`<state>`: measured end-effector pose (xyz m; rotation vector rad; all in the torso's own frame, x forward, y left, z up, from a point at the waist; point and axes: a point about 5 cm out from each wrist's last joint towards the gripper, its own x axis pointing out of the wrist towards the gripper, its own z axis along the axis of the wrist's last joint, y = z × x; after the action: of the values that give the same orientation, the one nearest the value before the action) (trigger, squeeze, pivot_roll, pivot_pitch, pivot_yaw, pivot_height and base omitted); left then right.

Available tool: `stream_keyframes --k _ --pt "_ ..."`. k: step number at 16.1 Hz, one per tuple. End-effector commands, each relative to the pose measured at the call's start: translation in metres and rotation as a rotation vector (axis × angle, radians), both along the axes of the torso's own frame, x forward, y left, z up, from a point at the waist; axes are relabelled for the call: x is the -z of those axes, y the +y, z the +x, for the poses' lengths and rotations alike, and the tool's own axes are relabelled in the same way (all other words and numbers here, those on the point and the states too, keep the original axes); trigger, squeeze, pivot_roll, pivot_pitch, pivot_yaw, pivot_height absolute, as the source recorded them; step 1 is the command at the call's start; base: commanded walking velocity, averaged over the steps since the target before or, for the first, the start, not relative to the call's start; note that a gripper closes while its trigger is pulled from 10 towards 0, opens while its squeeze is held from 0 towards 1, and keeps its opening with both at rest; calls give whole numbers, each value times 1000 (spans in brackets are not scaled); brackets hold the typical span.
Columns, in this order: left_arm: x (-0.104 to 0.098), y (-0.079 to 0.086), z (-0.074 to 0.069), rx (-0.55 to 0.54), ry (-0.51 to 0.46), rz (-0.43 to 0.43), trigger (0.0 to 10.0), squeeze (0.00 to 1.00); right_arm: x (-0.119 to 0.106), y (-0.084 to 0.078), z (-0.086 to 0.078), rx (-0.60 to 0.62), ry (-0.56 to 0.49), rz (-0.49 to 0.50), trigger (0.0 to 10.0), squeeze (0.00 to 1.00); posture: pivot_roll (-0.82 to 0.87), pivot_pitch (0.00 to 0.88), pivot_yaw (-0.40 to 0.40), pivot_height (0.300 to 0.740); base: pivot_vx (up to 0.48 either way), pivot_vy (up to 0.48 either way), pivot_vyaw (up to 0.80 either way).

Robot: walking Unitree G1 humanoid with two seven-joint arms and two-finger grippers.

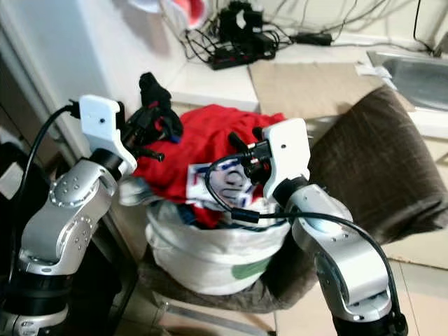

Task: Clothes washing

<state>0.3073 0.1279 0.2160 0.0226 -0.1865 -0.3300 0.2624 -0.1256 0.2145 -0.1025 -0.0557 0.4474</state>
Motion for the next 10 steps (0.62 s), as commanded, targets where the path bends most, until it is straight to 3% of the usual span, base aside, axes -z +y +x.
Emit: stream_keyframes --k 1,6,7,9,10 --pt "-1 7 -2 -17 -6 27 10000 0 -4 5 -4 -41 -24 -16 10000 0 -85 0 4 740 0 375 0" --pt "-3 6 -4 -13 -13 17 10000 0 -4 7 -6 -100 -44 -77 10000 0 -77 0 1 740 0 361 800" --pt "-6 5 -4 -23 -35 39 10000 0 -8 7 -7 -101 -67 -51 10000 0 -75 0 0 740 0 0 688" --pt "-11 2 -4 -54 -77 116 10000 0 -13 4 -6 -95 -71 22 10000 0 -73 0 0 740 0 -480 0" --pt "-12 0 -3 -60 -72 93 10000 0 -15 4 -6 -102 -81 21 10000 0 -73 0 1 740 0 -480 0"
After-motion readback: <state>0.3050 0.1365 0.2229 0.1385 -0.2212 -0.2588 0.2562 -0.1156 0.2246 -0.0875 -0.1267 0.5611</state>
